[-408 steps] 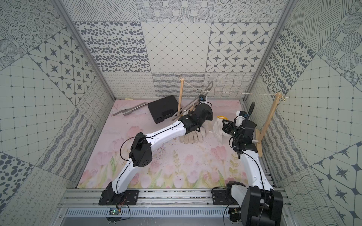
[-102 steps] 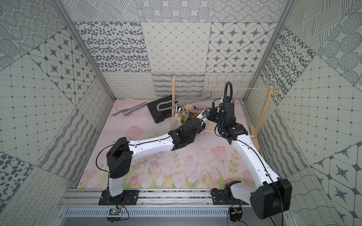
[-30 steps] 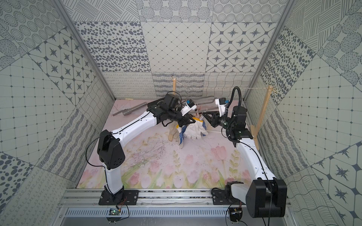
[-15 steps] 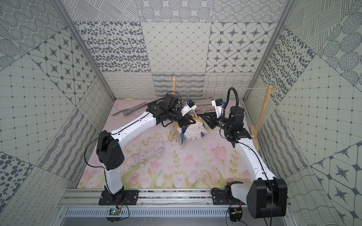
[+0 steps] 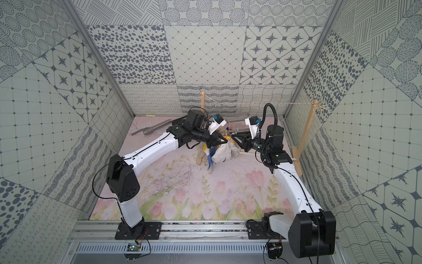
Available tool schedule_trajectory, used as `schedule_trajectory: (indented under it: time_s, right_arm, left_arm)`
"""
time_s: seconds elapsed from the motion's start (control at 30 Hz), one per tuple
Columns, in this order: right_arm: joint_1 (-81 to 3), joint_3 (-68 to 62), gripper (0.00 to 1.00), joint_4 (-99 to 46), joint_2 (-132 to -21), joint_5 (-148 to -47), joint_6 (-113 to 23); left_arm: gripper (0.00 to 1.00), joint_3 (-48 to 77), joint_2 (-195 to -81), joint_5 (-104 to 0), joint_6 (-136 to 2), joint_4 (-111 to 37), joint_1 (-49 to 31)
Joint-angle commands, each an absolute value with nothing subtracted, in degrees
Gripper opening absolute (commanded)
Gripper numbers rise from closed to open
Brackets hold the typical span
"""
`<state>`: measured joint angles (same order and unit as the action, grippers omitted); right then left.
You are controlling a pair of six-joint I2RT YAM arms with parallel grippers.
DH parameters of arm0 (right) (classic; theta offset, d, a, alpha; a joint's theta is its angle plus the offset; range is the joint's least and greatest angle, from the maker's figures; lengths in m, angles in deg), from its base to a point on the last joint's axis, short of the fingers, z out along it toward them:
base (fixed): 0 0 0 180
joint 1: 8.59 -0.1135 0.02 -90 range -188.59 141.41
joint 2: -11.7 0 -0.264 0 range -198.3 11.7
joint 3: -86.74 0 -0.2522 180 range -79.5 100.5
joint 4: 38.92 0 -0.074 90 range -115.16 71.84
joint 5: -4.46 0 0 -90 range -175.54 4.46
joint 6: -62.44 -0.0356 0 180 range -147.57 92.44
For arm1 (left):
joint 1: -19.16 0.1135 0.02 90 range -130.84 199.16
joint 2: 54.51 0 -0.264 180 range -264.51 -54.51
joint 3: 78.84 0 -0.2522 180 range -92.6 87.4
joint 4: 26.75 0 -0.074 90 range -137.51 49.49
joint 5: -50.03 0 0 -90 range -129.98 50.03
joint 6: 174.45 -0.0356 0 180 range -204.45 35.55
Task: Clip the gloves onto a hanger to dry
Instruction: Clamp the glove onto the hanger.
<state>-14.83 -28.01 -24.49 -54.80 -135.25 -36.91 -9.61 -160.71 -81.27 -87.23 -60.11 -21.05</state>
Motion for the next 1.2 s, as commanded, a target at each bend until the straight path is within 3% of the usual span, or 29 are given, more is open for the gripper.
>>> schedule_trajectory:
  time_s: [0.0,0.17,0.37,0.5,0.6,0.93,1.17]
  right_arm:
    - [-15.5,-30.6,0.50,-28.0,-52.1,-135.6,-37.1]
    - [-15.5,-30.8,0.65,-28.0,-51.0,-134.9,-37.1]
    - [-15.5,-30.3,0.68,-25.6,-50.6,-127.3,-40.2]
    - [-15.5,-31.9,0.68,-25.6,-50.4,-121.3,-42.9]
    - [-15.5,-33.6,0.68,-25.6,-49.5,-117.0,-44.0]
    - [-15.4,-36.5,0.70,-23.7,-46.5,-109.4,-47.6]
    - [-15.2,-38.4,0.71,-19.7,-40.9,-99.9,-45.4]
  left_arm:
    - [0.00,-9.4,-159.7,-83.2,-86.1,-54.6,-20.8]
    - [0.00,-9.2,-160.0,-82.6,-85.9,-54.1,-20.8]
    - [0.00,-7.7,-160.3,-80.1,-85.2,-53.4,-20.8]
    - [0.43,-7.3,-160.9,-79.7,-85.5,-55.5,-21.2]
    - [0.56,-6.8,-160.6,-78.2,-87.0,-58.2,-21.9]
    - [0.76,4.1,-150.1,-75.8,-84.7,-54.8,-22.0]
    - [0.80,19.1,-130.3,-59.4,-78.3,-48.8,-21.0]
